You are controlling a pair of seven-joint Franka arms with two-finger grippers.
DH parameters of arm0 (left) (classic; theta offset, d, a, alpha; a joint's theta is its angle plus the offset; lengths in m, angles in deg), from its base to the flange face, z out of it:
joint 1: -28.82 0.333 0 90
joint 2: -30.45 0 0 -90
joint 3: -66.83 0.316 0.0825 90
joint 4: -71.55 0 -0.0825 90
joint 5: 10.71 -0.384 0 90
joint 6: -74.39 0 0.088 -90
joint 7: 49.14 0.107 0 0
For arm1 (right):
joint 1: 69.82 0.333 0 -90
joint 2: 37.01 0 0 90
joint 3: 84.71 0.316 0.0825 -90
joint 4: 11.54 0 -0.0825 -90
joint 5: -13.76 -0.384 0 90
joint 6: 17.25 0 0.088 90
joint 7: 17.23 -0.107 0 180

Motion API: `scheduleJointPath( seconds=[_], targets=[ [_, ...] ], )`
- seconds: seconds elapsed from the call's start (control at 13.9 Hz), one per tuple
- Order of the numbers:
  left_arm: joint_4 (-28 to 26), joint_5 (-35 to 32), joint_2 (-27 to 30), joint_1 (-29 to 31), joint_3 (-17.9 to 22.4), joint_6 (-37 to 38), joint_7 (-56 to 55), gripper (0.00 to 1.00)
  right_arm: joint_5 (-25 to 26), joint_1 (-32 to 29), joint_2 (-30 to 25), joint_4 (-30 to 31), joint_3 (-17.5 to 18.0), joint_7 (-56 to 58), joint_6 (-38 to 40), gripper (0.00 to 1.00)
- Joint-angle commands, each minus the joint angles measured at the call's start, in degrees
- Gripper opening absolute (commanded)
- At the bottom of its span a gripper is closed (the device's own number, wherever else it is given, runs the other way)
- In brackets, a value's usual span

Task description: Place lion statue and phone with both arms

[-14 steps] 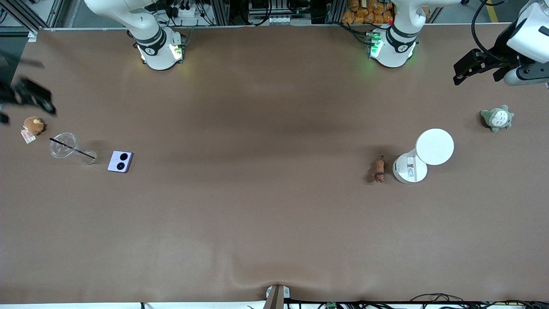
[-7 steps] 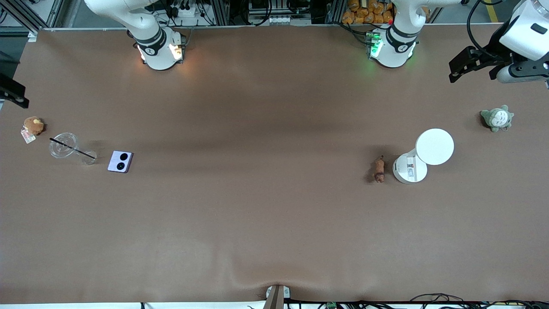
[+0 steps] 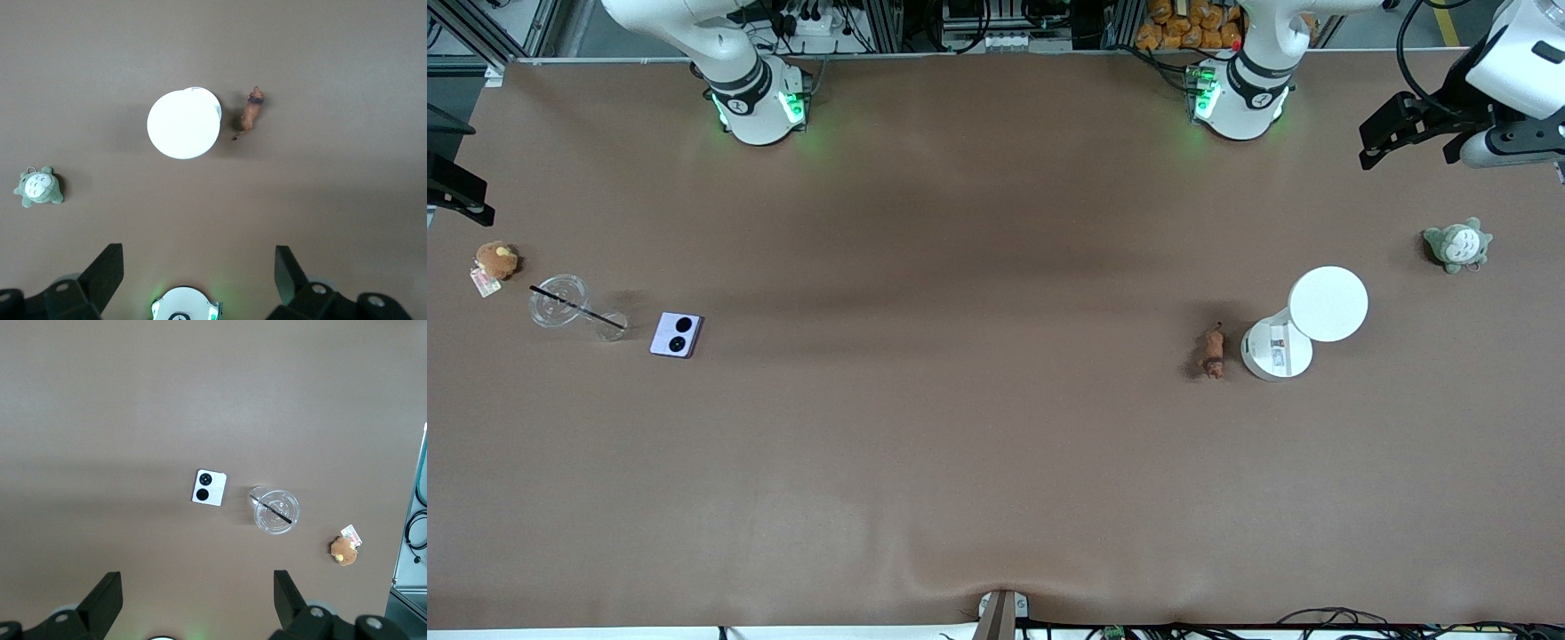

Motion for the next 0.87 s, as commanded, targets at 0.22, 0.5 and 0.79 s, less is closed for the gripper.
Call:
scheduleJointPath(
  seconds=[0.22, 0.5, 0.79],
  targets=[
    [0.6, 0.5, 0.2, 0.0, -0.1, 0.9, -0.2, 1.0, -4.3, -21.3, -1.5, 2.4, 19.5, -0.5, -3.6, 1.0],
    [0.6, 0.5, 0.2, 0.0, -0.1, 0.9, 0.4, 1.0, -3.6, -26.3, -5.1, 12.6, 25.5, -0.5, -11.1, 1.0],
    [0.7, 0.4, 0.2, 0.0, 0.0, 0.9, 0.6, 1.0, -1.1, -25.0, -5.7, 13.0, 25.5, 1.1, -11.4, 1.0]
  ],
)
